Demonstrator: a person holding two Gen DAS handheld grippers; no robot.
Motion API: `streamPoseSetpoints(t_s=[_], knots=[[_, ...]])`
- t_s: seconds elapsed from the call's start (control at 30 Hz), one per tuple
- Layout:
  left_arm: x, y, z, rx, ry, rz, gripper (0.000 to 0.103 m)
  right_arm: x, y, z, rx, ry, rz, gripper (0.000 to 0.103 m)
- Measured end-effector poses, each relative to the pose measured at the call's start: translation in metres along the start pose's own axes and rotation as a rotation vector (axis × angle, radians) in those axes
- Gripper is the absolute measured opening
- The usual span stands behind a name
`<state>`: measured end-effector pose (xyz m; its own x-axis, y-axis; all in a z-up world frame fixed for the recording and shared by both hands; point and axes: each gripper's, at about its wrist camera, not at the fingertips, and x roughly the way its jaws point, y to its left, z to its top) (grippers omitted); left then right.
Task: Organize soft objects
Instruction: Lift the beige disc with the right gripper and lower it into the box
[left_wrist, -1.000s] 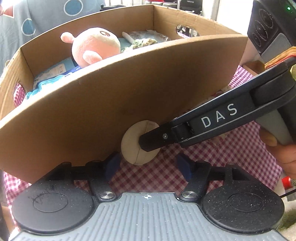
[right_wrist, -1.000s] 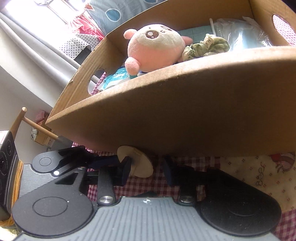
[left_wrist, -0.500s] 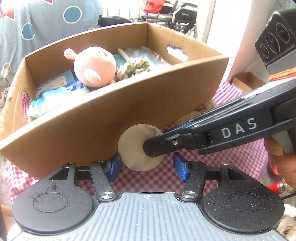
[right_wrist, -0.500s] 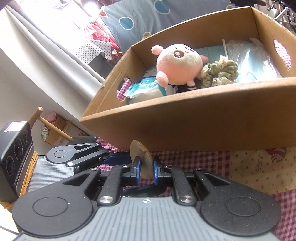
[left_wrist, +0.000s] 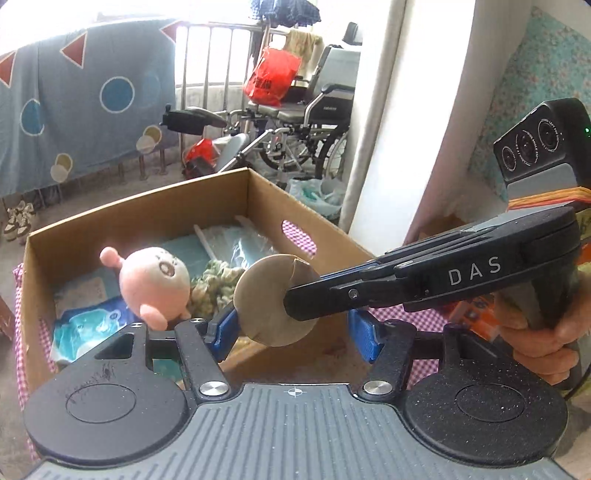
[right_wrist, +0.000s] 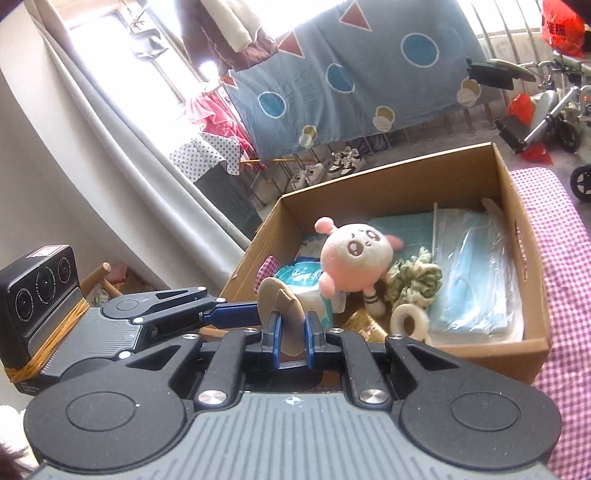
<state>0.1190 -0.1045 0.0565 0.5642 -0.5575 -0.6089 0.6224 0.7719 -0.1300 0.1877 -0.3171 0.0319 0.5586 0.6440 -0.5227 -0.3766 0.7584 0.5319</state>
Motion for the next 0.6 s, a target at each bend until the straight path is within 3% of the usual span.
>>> streamPoseSetpoints(t_s=[0.23,0.37,0.43,0.53,0.6], knots=[[0.066,0.015,0.03,-0.071,0.062,-0.091,0.067,0.021,-0.05,0.043,0.019,0.127,-0.087,0.014],[0.106,0.022,0.032,-0.109,0.127,-0.134,0.068,0.045,-0.073,0.053,0.022,0.259,-0.143,0.013],[0.123,0.024,0.031,-0.122,0.17,-0.151,0.078,0.058,-0.081,0.055,0.014,0.326,-0.167,0.013],[0.137,0.029,0.027,-0.144,0.211,-0.191,0.083,0.078,-0.093,0.06,0.016,0.418,-0.202,0.013],[0.139,0.032,0.026,-0.151,0.227,-0.206,0.087,0.091,-0.098,0.061,0.004,0.472,-0.234,0.006]])
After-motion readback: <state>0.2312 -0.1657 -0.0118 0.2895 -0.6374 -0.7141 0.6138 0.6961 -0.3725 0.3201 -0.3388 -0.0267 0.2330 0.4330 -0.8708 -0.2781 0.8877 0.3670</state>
